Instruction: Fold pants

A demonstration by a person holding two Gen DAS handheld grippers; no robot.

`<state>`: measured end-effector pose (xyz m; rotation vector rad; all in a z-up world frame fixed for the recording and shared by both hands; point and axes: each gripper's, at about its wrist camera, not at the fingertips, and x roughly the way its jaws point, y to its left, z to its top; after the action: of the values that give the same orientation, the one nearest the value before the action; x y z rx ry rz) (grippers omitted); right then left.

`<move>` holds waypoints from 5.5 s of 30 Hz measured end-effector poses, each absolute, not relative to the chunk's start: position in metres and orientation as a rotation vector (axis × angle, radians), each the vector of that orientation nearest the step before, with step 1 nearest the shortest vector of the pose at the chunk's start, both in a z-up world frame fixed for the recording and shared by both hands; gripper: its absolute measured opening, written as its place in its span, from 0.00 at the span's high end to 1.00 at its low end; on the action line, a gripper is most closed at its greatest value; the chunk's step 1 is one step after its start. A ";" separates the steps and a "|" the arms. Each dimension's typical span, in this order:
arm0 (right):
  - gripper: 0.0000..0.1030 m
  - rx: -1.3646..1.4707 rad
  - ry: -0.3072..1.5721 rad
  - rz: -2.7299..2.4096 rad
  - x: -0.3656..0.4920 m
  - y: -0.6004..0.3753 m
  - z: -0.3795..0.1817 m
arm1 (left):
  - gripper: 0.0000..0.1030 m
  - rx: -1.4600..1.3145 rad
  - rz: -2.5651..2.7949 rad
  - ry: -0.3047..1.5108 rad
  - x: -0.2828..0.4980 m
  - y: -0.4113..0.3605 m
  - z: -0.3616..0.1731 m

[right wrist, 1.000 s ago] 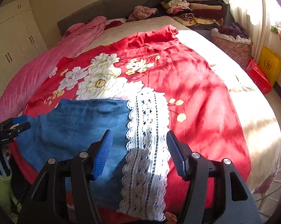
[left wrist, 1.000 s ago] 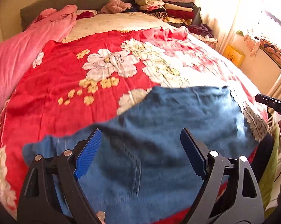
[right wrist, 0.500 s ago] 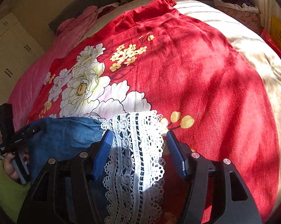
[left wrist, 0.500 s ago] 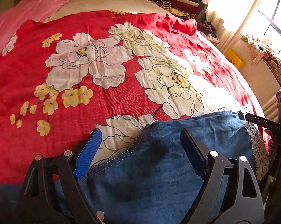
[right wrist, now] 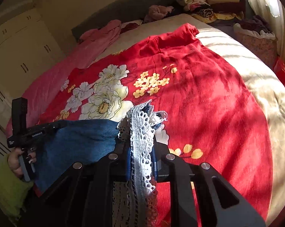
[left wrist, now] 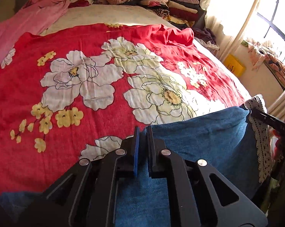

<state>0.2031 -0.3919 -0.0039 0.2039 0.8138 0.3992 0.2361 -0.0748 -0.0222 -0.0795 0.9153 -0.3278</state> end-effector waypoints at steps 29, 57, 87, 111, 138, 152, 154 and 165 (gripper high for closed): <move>0.29 0.227 0.729 0.180 0.127 -0.414 -0.002 | 0.31 -0.197 -0.154 0.812 0.183 -0.008 0.006; 0.70 -0.012 0.988 0.154 0.081 -0.381 -0.049 | 0.30 -0.032 0.010 0.971 0.084 0.046 -0.052; 0.35 -0.075 0.930 0.276 0.082 -0.307 -0.042 | 0.15 -0.018 -0.206 0.947 0.151 -0.047 -0.044; 0.17 0.087 0.810 0.244 0.048 -0.351 -0.003 | 0.09 -0.012 -0.162 0.875 0.102 -0.029 -0.017; 0.13 0.156 0.724 0.201 0.035 -0.378 0.016 | 0.09 0.057 -0.309 0.797 0.100 -0.103 0.035; 0.13 0.165 0.736 0.203 0.037 -0.379 0.011 | 0.09 0.145 -0.406 0.821 0.118 -0.155 0.032; 0.13 0.165 0.739 0.198 0.037 -0.379 0.009 | 0.09 0.157 -0.417 0.830 0.123 -0.162 0.030; 0.13 0.199 0.766 0.180 0.044 -0.383 -0.006 | 0.09 0.216 -0.482 0.879 0.158 -0.197 0.016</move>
<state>0.0442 -0.3833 -0.0062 0.1987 0.7664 0.1804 0.1576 -0.1975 0.0156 0.2164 0.8792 -0.4822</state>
